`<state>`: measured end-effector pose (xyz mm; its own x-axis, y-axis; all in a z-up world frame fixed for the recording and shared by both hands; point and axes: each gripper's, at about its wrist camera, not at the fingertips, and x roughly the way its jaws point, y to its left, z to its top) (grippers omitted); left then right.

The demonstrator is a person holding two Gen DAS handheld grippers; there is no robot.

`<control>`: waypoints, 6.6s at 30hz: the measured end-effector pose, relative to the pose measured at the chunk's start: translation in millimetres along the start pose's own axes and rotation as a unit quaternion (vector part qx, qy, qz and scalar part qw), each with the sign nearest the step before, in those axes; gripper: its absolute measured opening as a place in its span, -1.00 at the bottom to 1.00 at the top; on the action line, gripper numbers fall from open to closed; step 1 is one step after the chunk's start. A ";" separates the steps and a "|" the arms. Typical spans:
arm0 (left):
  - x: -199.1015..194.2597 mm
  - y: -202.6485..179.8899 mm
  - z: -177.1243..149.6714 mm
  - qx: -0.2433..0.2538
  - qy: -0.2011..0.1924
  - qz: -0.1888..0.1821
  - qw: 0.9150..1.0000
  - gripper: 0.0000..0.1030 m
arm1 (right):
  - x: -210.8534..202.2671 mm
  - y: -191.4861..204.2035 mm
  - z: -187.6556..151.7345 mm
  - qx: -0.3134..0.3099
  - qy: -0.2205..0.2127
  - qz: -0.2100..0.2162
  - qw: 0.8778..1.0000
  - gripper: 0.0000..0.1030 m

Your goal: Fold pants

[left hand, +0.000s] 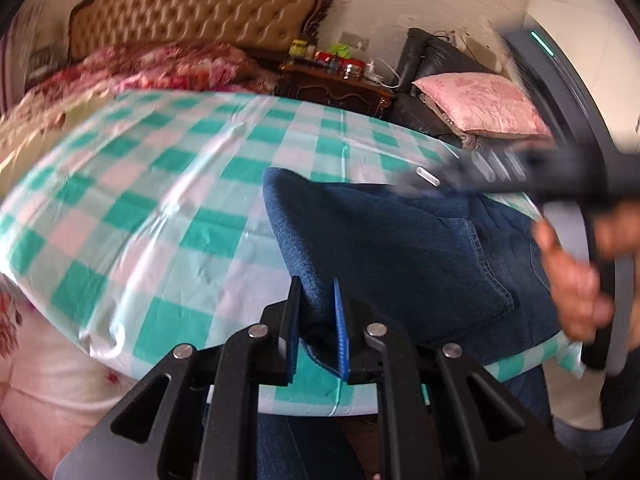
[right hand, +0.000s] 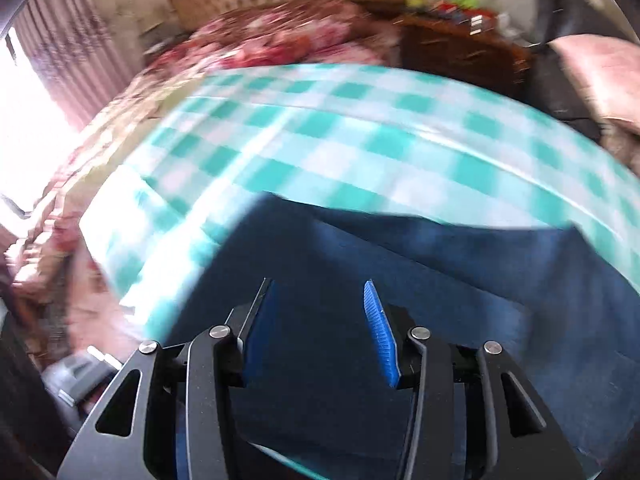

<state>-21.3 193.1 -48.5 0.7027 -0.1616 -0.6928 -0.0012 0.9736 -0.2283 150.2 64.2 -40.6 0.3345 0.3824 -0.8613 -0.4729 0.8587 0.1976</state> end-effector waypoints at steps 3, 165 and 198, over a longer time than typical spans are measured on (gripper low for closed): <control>-2.4 -8.6 3.1 0.018 -0.006 0.008 1.000 -0.72 | 14.7 21.2 21.6 -0.014 0.022 0.013 1.000 0.17; 89.5 -221.6 81.9 0.094 -0.006 0.088 0.992 0.40 | -106.9 -279.7 -166.6 0.160 -0.090 -0.334 0.925 0.57; 272.1 -289.1 129.2 0.076 0.099 -0.150 0.981 -0.43 | -135.6 -463.9 -145.1 0.267 -0.082 -0.354 0.893 -0.01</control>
<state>262.2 -111.5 -82.7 0.5029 -0.4581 -0.7330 0.3012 0.8877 -0.3481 206.0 -435.5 -83.3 0.5303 -0.3138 -0.7876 0.3454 0.9284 -0.1373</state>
